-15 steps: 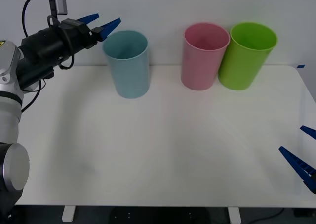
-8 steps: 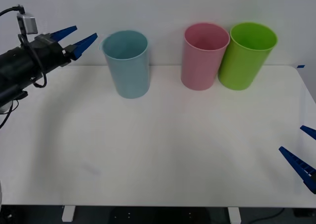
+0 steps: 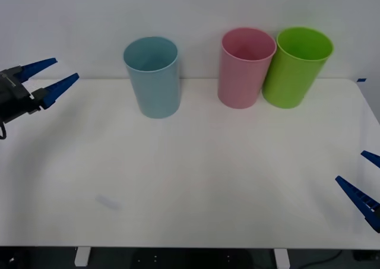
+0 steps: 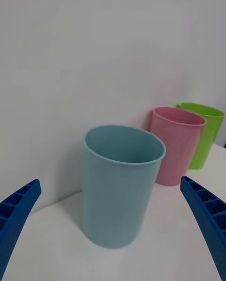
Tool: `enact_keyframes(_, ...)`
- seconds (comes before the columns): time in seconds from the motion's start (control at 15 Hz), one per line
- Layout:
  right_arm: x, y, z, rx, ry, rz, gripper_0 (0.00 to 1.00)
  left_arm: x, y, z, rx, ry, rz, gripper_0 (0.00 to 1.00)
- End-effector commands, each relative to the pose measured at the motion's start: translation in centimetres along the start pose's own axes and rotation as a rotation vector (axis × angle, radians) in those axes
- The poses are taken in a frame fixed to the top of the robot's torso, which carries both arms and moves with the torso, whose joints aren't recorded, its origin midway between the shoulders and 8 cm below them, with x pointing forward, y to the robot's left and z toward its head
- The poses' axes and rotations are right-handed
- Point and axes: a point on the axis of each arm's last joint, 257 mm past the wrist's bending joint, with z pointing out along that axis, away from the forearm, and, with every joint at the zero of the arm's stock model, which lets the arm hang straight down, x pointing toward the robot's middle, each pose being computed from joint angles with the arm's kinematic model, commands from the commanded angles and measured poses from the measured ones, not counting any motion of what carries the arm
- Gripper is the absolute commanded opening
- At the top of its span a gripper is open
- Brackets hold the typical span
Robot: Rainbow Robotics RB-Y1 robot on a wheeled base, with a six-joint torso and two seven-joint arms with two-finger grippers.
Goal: Grasp the object on the table and drop it into the matching bin: aluminum can to the light blue bin, PET bottle to the pink bin.
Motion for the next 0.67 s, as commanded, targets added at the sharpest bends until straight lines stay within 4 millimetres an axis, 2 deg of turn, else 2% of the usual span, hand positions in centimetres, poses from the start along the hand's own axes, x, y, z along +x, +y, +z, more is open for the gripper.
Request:
enact_keyframes(0.07,0.0,0.0,0.0,0.0,0.0,0.0,1.0,0.9,-0.2,-2.7,-0.016,0.007,0.016,1.0)
enact_keyframes(0.67,0.0,0.0,0.0,0.0,0.0,0.0,1.0,3.7,-1.9,-12.1,0.006,0.094,0.149,1.0)
